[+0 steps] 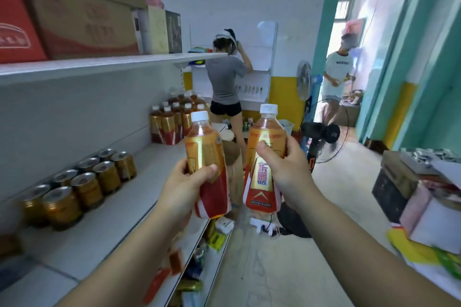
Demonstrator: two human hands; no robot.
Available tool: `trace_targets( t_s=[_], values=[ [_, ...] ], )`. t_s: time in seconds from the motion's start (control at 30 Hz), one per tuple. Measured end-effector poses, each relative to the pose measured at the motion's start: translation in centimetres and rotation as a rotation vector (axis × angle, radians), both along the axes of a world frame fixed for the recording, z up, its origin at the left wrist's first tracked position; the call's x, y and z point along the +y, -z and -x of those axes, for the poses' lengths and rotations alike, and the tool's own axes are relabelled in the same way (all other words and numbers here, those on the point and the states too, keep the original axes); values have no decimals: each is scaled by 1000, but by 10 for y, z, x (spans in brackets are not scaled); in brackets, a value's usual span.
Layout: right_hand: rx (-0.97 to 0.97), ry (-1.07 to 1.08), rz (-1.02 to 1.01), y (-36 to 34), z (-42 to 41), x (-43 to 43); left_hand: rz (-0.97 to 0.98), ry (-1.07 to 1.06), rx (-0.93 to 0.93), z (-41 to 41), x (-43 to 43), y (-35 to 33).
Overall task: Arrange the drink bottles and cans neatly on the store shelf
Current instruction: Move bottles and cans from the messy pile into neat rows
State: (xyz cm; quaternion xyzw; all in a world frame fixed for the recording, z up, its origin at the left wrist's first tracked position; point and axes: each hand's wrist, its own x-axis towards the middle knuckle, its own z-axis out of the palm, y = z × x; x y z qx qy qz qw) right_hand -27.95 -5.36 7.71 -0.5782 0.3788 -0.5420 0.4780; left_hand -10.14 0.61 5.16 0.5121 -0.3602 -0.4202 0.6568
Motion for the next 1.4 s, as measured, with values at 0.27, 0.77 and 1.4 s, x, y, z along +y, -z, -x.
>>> trace_targets(
  t_s=[0.27,0.77,1.4],
  values=[
    [122,0,57,-16,-16,-155,2,1,-63,-12,-149,-10],
    [237,-375,17,17,-70,-396,-143,-461,-92,-43,-325,36],
    [351,-654,8,83,-221,-511,-425,-694,-272,-170,-421,102]
  ],
)
